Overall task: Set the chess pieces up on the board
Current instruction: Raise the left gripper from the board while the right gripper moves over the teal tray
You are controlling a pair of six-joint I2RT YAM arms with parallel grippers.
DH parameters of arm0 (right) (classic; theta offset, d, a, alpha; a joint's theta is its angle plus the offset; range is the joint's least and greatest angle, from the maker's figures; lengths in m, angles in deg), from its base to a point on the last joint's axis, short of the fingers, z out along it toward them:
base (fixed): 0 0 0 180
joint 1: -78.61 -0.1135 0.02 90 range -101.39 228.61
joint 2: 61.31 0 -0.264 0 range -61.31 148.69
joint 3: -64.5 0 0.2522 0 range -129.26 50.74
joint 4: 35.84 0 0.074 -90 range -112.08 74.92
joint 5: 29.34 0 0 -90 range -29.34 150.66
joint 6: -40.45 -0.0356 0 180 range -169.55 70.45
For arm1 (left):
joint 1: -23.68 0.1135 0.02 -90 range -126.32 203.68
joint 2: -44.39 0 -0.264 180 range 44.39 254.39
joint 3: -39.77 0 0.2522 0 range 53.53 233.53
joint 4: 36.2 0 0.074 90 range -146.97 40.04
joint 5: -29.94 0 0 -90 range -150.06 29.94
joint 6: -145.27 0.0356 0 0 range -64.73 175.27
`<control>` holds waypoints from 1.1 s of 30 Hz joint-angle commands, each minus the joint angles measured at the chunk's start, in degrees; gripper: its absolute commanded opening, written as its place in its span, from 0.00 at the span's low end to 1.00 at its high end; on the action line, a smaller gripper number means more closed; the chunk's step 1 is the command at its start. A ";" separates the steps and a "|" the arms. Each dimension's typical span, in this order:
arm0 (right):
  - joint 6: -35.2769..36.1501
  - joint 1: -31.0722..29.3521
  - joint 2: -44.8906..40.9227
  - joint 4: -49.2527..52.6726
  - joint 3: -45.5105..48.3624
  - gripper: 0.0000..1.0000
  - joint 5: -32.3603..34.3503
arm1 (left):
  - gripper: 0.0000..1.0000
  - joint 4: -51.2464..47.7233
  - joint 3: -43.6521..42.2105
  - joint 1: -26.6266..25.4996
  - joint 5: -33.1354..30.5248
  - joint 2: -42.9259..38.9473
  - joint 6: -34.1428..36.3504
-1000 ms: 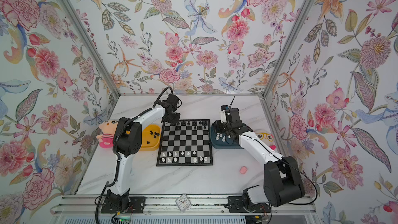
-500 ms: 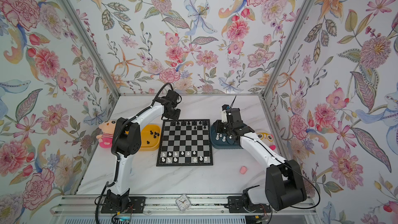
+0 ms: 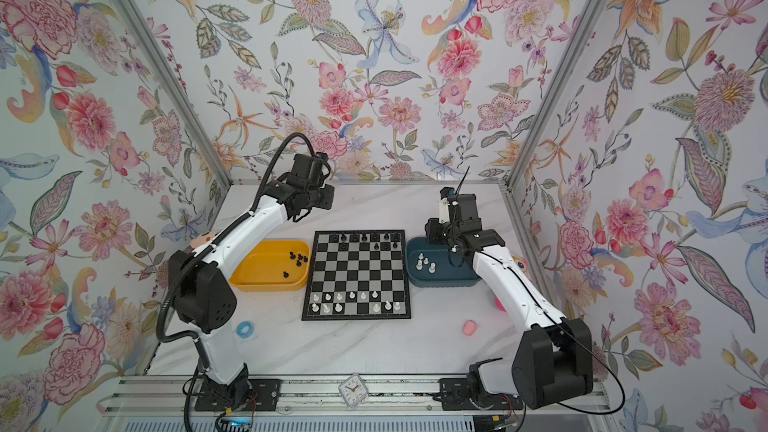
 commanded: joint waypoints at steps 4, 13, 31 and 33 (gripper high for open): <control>4.25 1.51 4.02 8.53 -4.08 0.32 1.63 | 0.42 26.68 -20.18 2.92 -1.06 -17.06 2.04; 4.89 1.27 10.71 13.25 -4.45 0.38 1.77 | 0.54 44.03 -39.07 8.81 0.90 -30.86 -0.38; 5.47 -2.01 18.08 16.43 -4.17 0.41 9.53 | 0.56 43.73 -41.74 9.61 2.44 -30.90 -1.50; 5.46 -2.04 18.48 16.41 -4.02 0.41 9.47 | 0.56 43.77 -41.79 9.66 2.70 -30.82 -1.70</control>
